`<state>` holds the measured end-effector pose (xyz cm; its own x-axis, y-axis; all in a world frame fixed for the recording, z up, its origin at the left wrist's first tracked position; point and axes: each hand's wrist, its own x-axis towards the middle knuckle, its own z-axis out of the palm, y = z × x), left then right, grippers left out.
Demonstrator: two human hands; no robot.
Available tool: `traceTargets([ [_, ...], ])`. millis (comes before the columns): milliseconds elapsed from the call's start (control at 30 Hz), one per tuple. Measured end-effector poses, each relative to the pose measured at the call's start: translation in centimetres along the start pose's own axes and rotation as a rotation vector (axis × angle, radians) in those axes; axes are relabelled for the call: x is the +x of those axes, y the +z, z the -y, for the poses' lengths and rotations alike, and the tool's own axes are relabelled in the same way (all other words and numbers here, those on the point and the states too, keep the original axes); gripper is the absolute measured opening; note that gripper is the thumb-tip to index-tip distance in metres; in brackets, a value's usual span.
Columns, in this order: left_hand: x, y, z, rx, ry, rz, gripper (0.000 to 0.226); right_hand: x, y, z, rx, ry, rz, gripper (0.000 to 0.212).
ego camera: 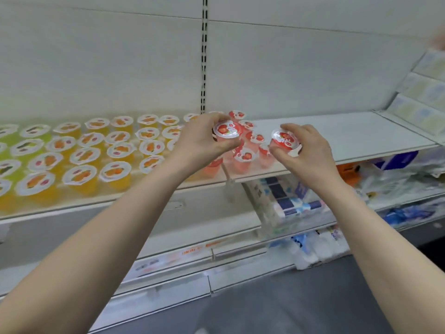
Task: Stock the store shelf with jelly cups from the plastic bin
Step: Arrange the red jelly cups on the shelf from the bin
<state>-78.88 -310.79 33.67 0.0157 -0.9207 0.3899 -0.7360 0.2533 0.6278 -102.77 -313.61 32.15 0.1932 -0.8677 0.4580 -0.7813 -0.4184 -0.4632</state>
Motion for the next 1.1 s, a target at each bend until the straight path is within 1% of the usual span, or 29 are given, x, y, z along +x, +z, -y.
traceTargets([
  [133,3.1,1.7,-0.3,0.033,-0.059,-0.006,0.062,4.5,-0.1,-3.4,0.030,0.026,-0.016,0.050],
  [200,4.3,2.5,-0.3,0.062,-0.097,-0.021,0.061,7.1,0.3,-5.1,0.053,0.036,0.003,0.051],
  [267,5.2,3.2,-0.3,0.074,-0.145,-0.055,0.062,9.9,1.1,-6.7,0.084,0.067,0.054,0.049],
  [367,6.1,4.1,-0.4,0.111,-0.232,-0.124,0.062,13.5,3.2,-8.8,0.117,0.096,0.171,0.040],
  [533,6.9,4.9,-0.6,0.163,-0.363,-0.212,0.063,17.3,7.8,-11.4,0.127,-0.041,0.312,0.037],
  [633,6.9,5.2,-0.8,0.173,-0.419,-0.264,0.062,19.0,10.0,-12.1,0.133,-0.083,0.341,0.037],
  [767,7.0,5.6,-1.4,0.180,-0.451,-0.307,0.062,20.5,11.6,-12.7,0.152,-0.105,0.347,0.040],
  [933,7.4,6.0,-2.0,0.189,-0.462,-0.330,0.061,21.5,12.5,-13.0,0.195,-0.126,0.344,0.038],
  [1100,8.0,6.5,-2.6,0.220,-0.441,-0.307,0.060,21.9,12.7,-13.6,0.202,-0.153,0.347,0.035],
])
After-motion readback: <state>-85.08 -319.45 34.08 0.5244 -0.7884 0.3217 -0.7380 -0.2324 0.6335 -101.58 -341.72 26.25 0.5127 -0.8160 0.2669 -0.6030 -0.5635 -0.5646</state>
